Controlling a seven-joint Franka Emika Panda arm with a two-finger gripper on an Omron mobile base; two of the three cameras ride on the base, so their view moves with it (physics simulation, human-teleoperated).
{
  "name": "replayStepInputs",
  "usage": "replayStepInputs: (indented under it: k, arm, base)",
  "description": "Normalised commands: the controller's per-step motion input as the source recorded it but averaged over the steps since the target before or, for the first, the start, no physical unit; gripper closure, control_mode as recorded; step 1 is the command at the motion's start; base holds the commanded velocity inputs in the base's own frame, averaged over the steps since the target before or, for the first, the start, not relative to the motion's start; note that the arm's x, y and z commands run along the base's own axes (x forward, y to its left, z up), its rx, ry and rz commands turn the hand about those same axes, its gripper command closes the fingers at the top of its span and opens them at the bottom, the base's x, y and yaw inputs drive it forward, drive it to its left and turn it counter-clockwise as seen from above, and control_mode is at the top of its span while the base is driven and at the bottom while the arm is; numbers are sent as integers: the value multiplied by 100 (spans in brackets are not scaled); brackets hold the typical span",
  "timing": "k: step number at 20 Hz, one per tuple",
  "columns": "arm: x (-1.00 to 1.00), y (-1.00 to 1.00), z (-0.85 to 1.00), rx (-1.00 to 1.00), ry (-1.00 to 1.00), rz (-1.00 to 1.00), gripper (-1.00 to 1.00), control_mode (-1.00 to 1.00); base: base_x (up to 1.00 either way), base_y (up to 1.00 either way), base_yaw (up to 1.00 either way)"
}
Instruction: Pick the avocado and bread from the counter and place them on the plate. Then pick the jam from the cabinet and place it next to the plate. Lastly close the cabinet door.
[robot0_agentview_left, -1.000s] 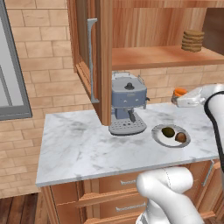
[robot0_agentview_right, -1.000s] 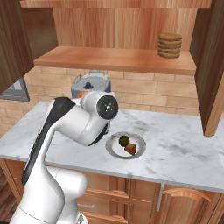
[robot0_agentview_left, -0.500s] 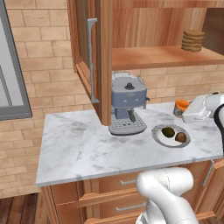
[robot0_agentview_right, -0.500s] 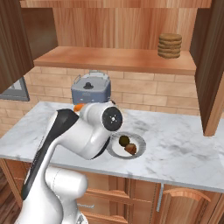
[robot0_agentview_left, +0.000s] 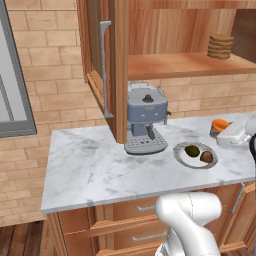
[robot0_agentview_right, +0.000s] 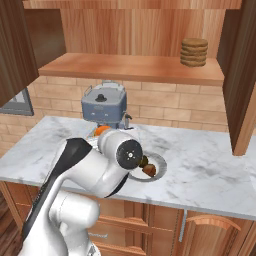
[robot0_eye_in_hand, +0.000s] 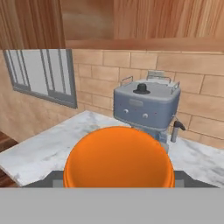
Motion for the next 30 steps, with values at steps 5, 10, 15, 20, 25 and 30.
replayStepInputs:
  k: [5,10,15,20,25,30]
  arm:
    - [2,-68,-1,0,-1,-13,100,-100]
    - [13,-80,-11,0,0,-4,100,-100]
    - [5,-70,-27,0,0,-1,100,-100]
    - [2,-53,-44,-3,0,0,100,-100]
    - [14,-17,-53,-9,0,0,100,-100]
    - [21,-9,-43,-7,0,-4,100,-100]
  base:
    - [0,0,0]
    - [0,0,0]
    - [0,0,0]
    - [0,0,0]
    - [0,0,0]
    - [0,0,0]
